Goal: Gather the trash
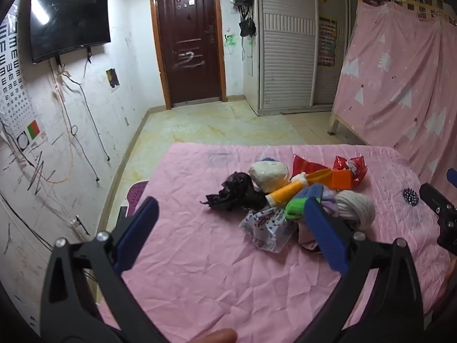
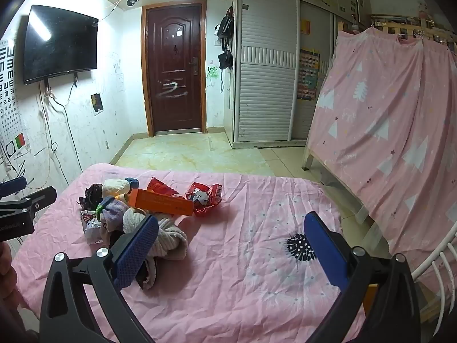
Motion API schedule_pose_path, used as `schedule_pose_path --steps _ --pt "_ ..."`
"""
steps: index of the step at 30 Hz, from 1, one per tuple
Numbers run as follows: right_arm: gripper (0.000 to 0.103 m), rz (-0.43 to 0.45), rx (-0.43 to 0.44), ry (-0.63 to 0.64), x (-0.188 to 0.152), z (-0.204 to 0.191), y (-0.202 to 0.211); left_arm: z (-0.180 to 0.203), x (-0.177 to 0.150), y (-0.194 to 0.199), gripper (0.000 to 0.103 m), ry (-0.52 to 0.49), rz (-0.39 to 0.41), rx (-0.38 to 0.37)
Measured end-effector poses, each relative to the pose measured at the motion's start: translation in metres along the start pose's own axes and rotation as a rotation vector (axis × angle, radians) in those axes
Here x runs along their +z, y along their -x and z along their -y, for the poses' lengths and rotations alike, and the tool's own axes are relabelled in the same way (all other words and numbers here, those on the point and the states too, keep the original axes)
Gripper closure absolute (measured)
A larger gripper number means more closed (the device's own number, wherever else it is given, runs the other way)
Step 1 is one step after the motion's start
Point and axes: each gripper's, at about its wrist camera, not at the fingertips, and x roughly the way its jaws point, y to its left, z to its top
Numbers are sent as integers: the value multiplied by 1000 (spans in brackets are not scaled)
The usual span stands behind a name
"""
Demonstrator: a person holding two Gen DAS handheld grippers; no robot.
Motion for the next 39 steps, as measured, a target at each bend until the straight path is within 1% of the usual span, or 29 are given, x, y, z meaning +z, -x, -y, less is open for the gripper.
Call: schedule_pose_path --steps 14,19,39 --pt "8 0 -4 3 -5 -3 -3 0 0 0 6 -2 1 0" --pt "8 -2 -4 5 -1 -4 -3 0 0 0 6 0 1 -1" --pt "8 -4 -3 12 -2 -7 -3 -1 -1 2 6 3 0 -4"
